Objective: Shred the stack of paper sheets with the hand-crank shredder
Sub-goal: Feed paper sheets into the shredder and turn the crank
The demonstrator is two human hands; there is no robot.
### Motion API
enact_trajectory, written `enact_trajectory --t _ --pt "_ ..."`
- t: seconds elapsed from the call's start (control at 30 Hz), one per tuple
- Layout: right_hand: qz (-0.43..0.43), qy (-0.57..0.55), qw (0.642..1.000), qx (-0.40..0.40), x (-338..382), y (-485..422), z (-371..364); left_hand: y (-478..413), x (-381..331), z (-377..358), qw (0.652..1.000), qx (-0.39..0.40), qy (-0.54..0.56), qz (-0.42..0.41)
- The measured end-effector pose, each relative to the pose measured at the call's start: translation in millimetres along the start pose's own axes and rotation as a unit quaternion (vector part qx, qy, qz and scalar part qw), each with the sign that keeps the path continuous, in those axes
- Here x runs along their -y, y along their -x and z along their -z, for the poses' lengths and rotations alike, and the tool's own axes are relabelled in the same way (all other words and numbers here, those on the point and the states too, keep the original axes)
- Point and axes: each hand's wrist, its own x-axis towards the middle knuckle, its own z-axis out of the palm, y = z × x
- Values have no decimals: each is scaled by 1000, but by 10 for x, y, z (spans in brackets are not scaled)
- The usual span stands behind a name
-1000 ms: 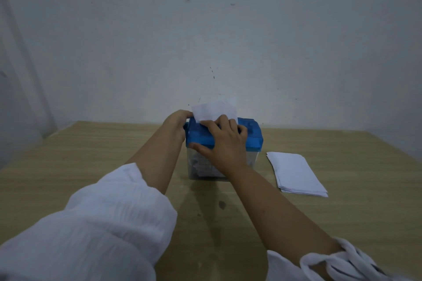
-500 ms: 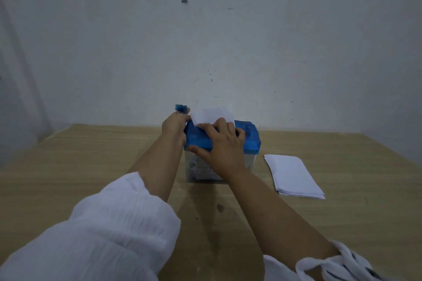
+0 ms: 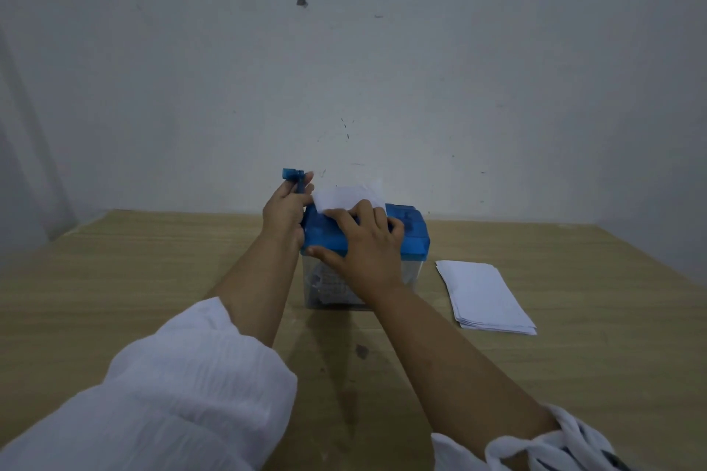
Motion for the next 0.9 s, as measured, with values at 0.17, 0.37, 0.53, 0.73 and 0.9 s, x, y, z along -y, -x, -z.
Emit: enact_trajectory --t 0.17,0.37,0.53,0.73,0.9 --pt "-8 8 1000 -3 -8 3 0 100 16 23 994 -15 -88 -65" --pt "-4 18 1000 2 -1 -12 26 79 -234 178 904 -70 -351 -235" --pt "-17 -4 997 76 30 -38 130 -109 -526 180 612 55 -750 -244" --pt "-41 0 994 99 45 -75 138 -62 -543 39 448 33 -853 -268" --pt "-29 6 994 108 35 -66 149 -33 -553 83 450 31 -846 -284"
